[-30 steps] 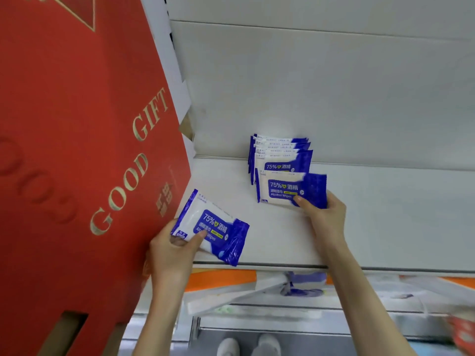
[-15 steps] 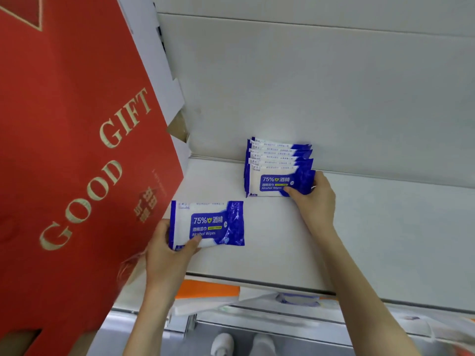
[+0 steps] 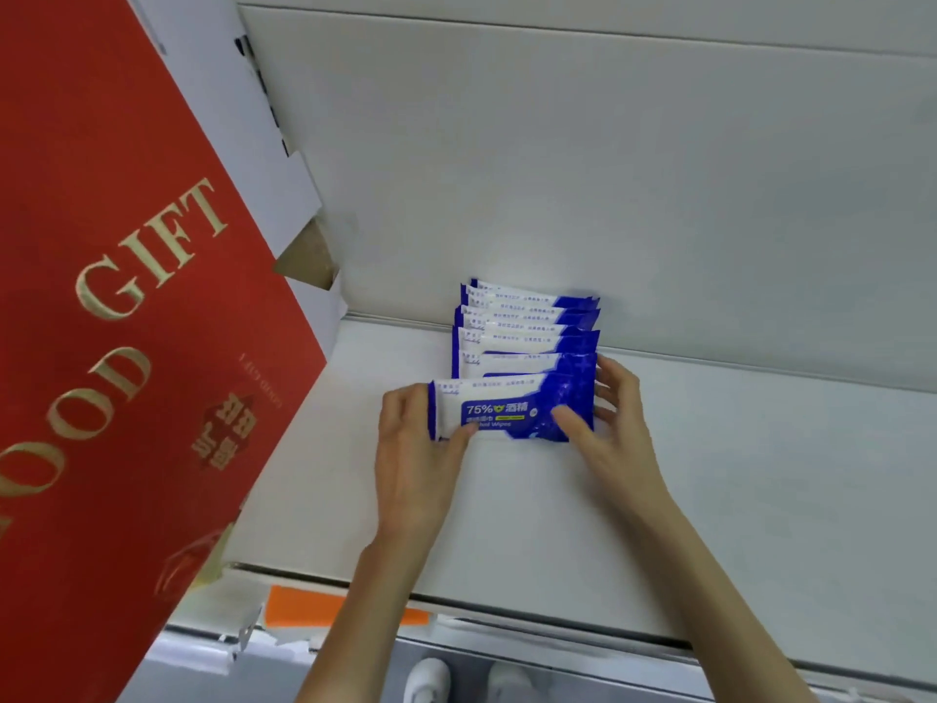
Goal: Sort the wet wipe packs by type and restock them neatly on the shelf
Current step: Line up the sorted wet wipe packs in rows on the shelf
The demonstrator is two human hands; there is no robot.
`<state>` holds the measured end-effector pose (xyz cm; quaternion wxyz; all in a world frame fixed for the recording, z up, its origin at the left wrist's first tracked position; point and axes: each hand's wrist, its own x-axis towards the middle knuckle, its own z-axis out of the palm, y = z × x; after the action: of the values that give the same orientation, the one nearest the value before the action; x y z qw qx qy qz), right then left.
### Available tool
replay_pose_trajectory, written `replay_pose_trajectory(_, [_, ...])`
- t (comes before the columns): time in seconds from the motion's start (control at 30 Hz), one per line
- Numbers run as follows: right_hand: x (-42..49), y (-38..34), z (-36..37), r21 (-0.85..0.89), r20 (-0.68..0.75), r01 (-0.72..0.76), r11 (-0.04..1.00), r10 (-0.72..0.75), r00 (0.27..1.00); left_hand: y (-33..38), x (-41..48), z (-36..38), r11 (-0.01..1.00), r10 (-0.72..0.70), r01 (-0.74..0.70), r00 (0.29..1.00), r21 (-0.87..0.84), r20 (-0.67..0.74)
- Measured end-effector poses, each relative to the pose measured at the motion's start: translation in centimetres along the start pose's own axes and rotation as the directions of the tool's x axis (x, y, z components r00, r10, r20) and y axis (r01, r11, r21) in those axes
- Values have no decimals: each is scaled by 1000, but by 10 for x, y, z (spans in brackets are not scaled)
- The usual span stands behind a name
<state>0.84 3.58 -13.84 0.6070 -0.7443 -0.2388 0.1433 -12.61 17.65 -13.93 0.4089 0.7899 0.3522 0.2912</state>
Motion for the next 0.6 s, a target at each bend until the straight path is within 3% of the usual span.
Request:
replay_pose_trajectory(0.1, [6, -1, 0, -67, 111, 41, 997, -33, 993, 5, 10, 14, 1000, -12, 12, 1000, -18, 3])
replay_pose_trajectory(0.33, [19, -4, 8, -121, -7, 41, 992, -42, 999, 4, 30, 23, 967, -107, 140, 981, -214, 159])
replay_pose_trajectory(0.6, [9, 2, 31, -65, -4, 39, 997, -39, 999, -4, 51, 21, 953, 36, 74, 935, -294, 354])
